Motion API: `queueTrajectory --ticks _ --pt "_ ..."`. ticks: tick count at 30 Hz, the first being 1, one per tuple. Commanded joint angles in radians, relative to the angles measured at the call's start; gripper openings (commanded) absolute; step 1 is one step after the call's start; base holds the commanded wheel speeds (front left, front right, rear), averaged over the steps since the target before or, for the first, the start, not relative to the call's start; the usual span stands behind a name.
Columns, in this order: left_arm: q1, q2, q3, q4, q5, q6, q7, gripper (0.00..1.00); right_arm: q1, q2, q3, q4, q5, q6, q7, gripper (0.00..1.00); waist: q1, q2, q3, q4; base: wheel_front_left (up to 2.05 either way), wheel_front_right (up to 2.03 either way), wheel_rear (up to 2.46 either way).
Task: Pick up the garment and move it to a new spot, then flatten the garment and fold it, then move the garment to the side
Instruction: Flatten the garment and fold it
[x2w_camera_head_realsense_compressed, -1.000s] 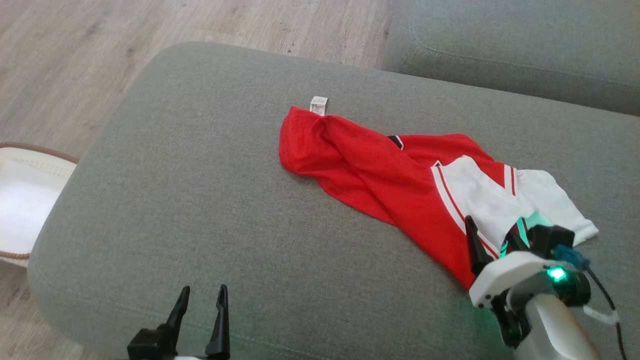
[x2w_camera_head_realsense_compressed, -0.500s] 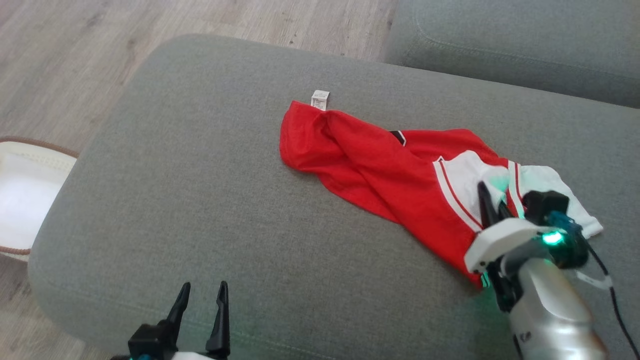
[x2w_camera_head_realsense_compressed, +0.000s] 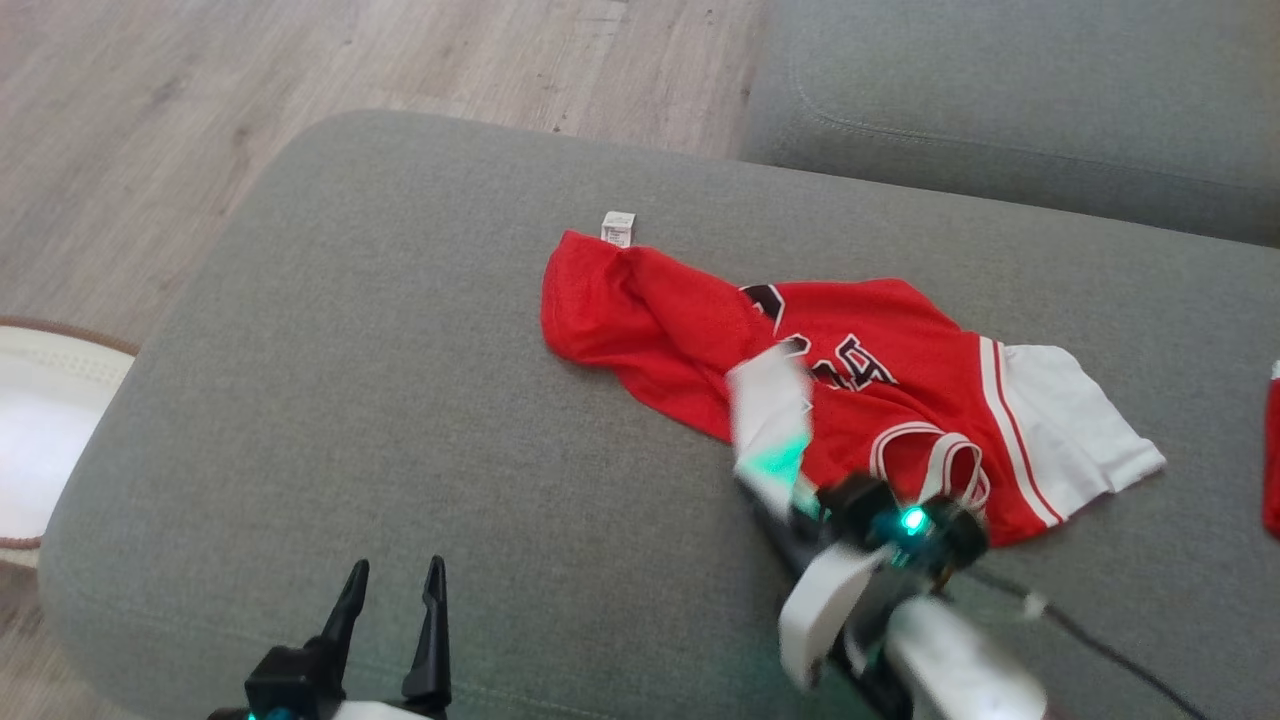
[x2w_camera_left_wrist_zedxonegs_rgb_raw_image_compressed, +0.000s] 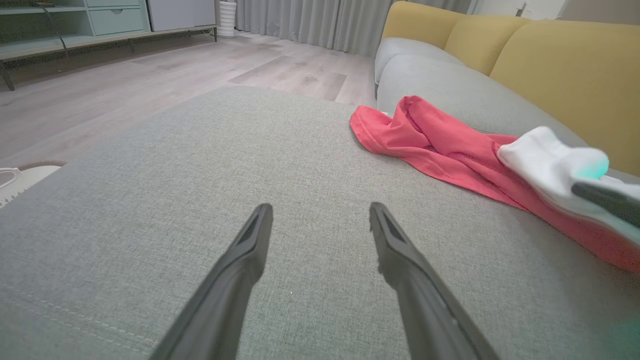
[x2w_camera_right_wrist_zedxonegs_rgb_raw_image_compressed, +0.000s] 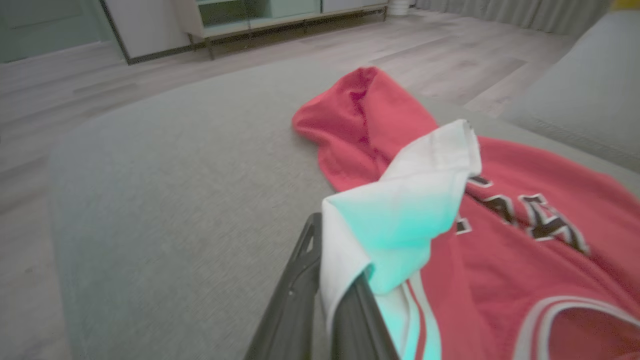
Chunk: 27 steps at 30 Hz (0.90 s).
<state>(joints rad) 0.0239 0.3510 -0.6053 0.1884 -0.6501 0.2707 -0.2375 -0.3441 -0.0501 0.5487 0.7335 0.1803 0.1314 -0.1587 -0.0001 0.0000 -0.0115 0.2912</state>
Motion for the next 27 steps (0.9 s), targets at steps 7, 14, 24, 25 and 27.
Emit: queueTrajectory --ticks 7,14,24,25,27 --pt "-0.024 0.027 0.05 -0.043 -0.003 0.014 -0.003 1.0 0.055 0.0 0.169 -0.061 -0.059 -0.001 0.056 0.0 0.0001 0.0 -0.007 -0.029 0.0 0.0 0.0" --pt "-0.021 0.026 0.045 -0.048 -0.005 0.017 -0.002 1.0 0.1 -0.006 0.237 -0.089 -0.07 -0.001 0.059 1.0 0.0001 0.0 -0.01 -0.053 0.0 0.0 0.0" --pt "-0.017 0.029 0.044 -0.052 -0.009 0.022 -0.003 1.0 0.131 -0.02 -0.052 -0.215 -0.087 -0.001 0.034 1.0 0.0001 0.0 -0.012 -0.066 0.0 0.0 0.0" --pt "-0.017 0.03 0.044 -0.052 -0.009 0.022 -0.003 1.0 0.133 -0.02 -0.087 -0.228 -0.096 -0.001 0.038 1.0 0.0001 0.0 -0.011 -0.066 0.0 0.0 0.0" --pt "-0.019 0.029 0.043 -0.05 -0.01 0.02 -0.004 1.0 0.135 -0.023 -0.155 -0.247 -0.12 -0.001 0.049 1.0 0.0001 0.0 -0.008 -0.063 0.0 0.0 0.0"
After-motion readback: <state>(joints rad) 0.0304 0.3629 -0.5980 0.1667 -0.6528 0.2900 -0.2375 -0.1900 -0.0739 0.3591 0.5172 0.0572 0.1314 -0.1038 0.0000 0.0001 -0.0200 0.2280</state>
